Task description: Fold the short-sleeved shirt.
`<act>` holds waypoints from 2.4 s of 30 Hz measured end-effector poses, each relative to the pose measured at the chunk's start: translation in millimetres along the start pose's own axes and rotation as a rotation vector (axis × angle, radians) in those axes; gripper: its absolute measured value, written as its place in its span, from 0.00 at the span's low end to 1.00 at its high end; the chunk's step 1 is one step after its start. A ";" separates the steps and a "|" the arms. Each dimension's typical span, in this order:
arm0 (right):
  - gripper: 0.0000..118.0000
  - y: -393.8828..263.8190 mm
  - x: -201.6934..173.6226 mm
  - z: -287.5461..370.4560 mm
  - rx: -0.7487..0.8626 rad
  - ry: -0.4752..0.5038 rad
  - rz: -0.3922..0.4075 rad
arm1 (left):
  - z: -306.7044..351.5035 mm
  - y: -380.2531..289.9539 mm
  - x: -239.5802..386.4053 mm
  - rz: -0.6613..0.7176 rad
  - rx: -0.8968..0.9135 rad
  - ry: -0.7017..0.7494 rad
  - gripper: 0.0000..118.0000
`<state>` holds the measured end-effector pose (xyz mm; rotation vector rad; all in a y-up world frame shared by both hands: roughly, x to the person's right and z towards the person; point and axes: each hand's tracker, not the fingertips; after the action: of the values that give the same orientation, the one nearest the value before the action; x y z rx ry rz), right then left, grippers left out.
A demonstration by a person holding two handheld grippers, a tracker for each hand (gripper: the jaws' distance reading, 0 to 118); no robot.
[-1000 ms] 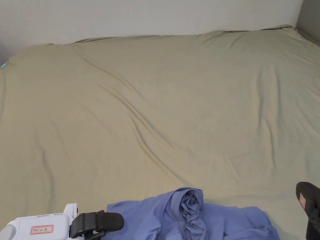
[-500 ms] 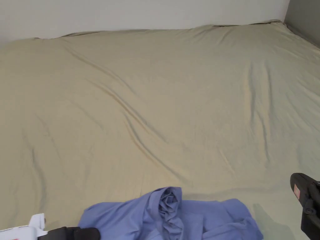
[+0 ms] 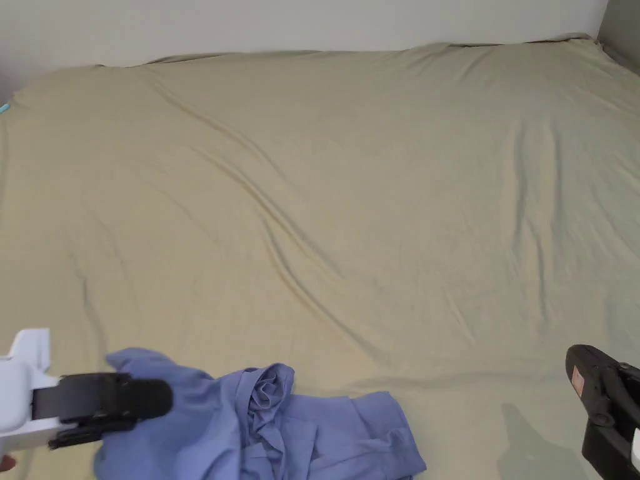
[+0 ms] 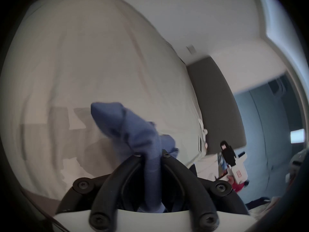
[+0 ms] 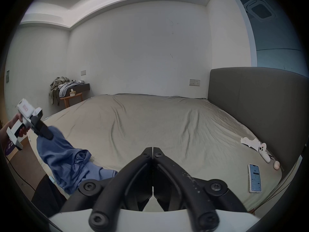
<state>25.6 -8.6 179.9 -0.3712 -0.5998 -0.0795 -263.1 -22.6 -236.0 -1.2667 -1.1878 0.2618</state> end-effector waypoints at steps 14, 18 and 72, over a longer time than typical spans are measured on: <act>0.02 -13.2 47.5 27.1 0.030 -0.094 -0.095 | -253.8 -31.9 110.6 -0.264 -0.365 0.159 0.17; 0.02 -17.7 54.3 27.9 0.024 -0.106 -0.116 | -263.6 -41.0 107.2 -0.278 -0.317 0.181 0.52; 0.02 11.0 -31.4 -107.2 -0.457 0.303 0.042 | -36.1 -146.8 101.7 -0.343 0.805 0.786 0.00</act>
<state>59.2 -38.4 77.0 -0.7986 -0.2681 -0.2300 -253.9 -22.7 -54.0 -0.3603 -0.4924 -0.0328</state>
